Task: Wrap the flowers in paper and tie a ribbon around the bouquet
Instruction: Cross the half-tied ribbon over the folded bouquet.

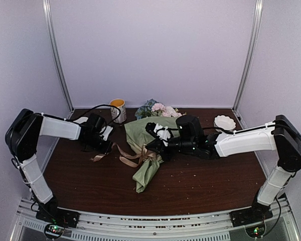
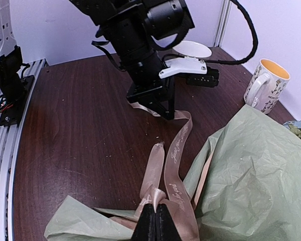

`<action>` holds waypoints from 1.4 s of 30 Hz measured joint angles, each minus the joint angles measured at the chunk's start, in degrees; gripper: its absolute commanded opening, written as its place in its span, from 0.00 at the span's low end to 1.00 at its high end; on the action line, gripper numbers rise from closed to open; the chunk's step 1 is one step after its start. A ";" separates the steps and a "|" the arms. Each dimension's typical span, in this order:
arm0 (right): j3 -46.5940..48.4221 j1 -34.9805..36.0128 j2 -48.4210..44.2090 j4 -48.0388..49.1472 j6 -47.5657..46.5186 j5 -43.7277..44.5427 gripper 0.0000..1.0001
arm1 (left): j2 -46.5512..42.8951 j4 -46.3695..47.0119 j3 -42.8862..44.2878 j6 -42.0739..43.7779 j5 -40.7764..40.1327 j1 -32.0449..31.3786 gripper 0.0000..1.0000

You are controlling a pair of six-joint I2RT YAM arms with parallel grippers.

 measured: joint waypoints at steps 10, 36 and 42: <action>0.87 -2.84 0.00 1.16 6.78 -0.66 0.00 | -24.50 1.49 -5.31 7.48 7.63 -16.00 0.00; 3.69 -5.03 1.18 0.04 12.92 -4.35 0.00 | 0.81 -4.63 22.80 21.59 22.64 -40.98 0.23; 3.67 -5.03 1.18 -0.28 13.25 -4.39 0.00 | 0.15 -5.11 22.67 21.88 17.14 -40.87 0.62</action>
